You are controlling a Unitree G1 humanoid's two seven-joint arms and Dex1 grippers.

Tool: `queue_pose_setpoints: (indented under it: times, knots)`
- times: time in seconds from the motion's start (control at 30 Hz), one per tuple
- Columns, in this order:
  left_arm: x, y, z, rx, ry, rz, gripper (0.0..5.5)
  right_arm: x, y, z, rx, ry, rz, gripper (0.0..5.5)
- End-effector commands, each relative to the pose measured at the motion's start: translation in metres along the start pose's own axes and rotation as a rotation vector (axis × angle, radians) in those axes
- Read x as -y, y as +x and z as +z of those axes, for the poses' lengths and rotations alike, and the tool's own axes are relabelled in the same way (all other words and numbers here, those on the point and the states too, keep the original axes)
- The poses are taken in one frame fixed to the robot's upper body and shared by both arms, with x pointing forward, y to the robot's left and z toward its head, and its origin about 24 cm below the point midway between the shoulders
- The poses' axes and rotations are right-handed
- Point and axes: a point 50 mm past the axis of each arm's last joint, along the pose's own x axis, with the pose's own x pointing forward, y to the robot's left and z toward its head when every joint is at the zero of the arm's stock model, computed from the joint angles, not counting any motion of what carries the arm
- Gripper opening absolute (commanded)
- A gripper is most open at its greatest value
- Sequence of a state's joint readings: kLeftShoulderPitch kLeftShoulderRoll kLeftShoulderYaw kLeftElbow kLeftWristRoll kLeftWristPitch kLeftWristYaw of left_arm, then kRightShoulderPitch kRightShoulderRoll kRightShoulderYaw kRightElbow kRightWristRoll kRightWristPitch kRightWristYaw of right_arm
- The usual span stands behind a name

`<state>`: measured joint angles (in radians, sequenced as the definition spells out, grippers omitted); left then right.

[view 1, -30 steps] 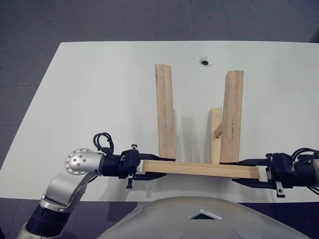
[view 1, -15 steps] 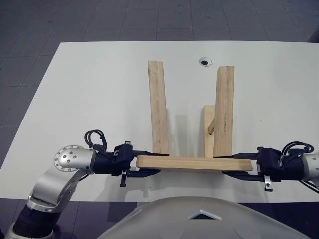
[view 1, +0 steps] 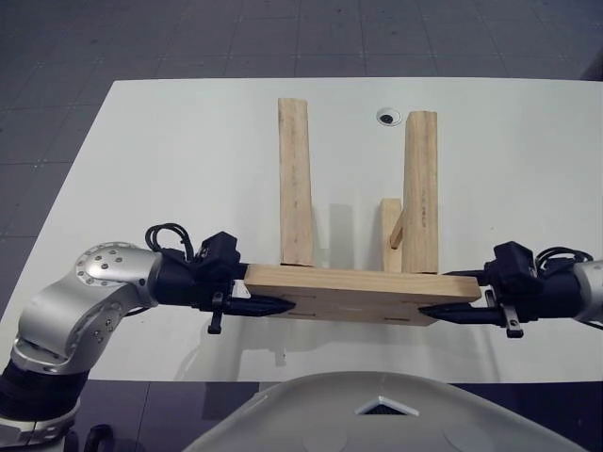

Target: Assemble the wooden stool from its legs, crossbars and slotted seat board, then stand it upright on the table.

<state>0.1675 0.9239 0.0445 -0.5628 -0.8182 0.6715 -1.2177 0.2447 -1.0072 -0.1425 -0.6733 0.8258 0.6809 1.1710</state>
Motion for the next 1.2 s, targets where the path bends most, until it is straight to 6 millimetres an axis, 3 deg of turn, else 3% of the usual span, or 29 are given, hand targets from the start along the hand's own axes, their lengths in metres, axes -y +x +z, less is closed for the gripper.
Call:
queue_pose_setpoints:
  times: [0.03,0.17,0.33,0.63,0.9,1.2]
  knots:
    - [0.018,0.012,-0.014,0.095,-0.329,-0.218,1.57,-0.014,0.011,-0.003,0.041,0.233,0.154,1.55]
    - [0.027,0.009,-0.010,0.083,-0.469,-0.287,1.57,-0.027,0.011,-0.001,0.054,0.437,0.281,1.55]
    - [0.034,0.009,-0.007,0.073,-0.607,-0.359,1.57,-0.026,0.006,0.008,0.133,0.590,0.324,1.55]
    - [0.023,0.002,0.015,0.152,-0.851,-0.480,1.57,-0.024,-0.002,0.024,0.118,0.847,0.472,1.55]
    - [0.002,-0.004,0.032,0.164,-0.929,-0.515,1.57,-0.001,-0.006,0.031,0.124,0.900,0.500,1.55]
    - [-0.019,-0.007,0.047,0.160,-0.980,-0.567,1.57,0.041,-0.011,0.038,0.140,1.052,0.527,1.55]
